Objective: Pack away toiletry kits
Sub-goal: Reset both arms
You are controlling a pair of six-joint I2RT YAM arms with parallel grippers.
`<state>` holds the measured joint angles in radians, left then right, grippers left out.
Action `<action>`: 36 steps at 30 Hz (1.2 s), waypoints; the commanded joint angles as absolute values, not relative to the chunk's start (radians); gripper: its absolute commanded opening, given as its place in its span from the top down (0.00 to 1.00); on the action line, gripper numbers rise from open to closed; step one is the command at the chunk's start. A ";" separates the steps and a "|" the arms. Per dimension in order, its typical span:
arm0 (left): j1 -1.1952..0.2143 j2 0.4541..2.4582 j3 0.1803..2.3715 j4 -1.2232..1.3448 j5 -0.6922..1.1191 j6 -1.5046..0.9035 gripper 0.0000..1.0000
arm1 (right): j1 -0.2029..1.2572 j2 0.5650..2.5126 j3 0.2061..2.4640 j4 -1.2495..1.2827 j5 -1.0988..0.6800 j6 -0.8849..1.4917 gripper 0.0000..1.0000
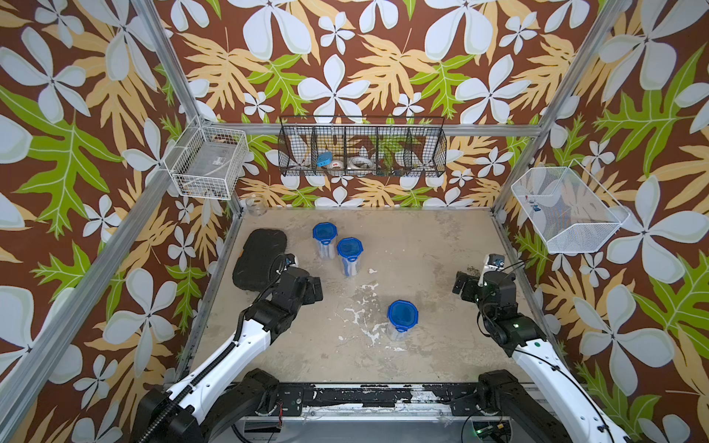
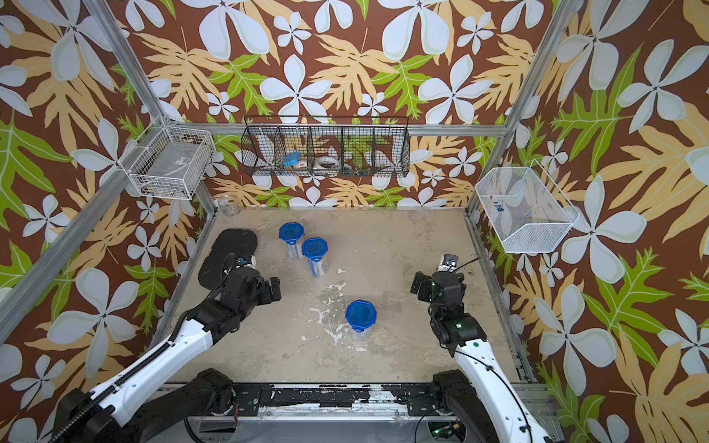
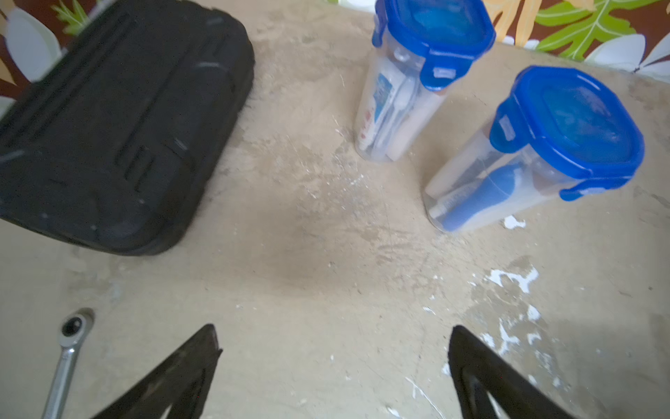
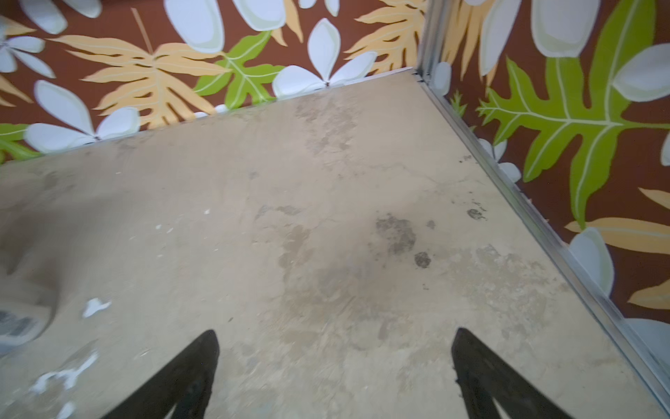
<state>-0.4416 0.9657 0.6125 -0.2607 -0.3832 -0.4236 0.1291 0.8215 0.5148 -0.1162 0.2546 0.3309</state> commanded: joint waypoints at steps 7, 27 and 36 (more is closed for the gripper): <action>-0.426 0.847 0.306 0.349 -0.630 -0.213 0.00 | 0.035 0.957 0.292 0.542 0.108 0.031 0.00; -0.202 1.319 0.346 0.997 -0.441 0.030 0.00 | 0.001 1.472 0.217 1.183 0.047 0.003 0.00; -0.178 1.285 0.208 1.048 -0.453 -0.006 0.00 | 0.004 1.475 0.221 1.179 0.052 0.002 0.00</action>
<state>-0.1841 1.2556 0.2359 0.9474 -0.4370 0.0029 0.0021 1.4742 0.2199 1.1423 0.0353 0.0071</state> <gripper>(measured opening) 0.996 0.998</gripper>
